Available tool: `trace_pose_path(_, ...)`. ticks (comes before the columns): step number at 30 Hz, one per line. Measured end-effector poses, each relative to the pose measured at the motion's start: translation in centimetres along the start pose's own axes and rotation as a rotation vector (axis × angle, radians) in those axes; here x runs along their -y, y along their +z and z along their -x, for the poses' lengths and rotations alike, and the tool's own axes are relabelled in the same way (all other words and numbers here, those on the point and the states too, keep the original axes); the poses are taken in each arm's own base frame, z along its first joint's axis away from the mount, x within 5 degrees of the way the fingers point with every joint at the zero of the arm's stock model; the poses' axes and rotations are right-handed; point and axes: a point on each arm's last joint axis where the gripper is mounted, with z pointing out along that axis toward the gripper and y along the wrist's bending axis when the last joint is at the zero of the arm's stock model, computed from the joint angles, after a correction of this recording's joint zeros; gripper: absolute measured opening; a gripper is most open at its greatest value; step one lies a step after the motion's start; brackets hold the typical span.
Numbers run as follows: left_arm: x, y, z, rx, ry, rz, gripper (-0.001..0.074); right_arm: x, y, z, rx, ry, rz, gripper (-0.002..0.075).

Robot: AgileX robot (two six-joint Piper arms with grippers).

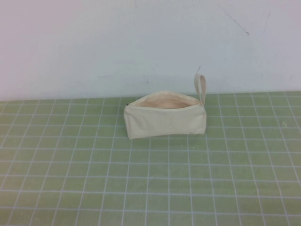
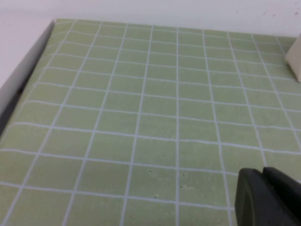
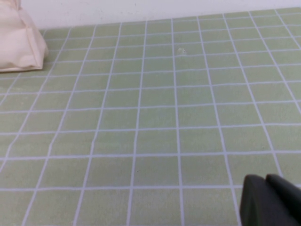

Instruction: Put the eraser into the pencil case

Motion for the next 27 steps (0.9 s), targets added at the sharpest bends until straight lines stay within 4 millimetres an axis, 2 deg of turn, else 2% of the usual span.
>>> trace_pose_path(27, 0.24, 0.00, -0.02, -0.002, 0.026, -0.026, -0.0001, 0.00, 0.00, 0.00, 0.000, 0.000, 0.000, -0.0001)
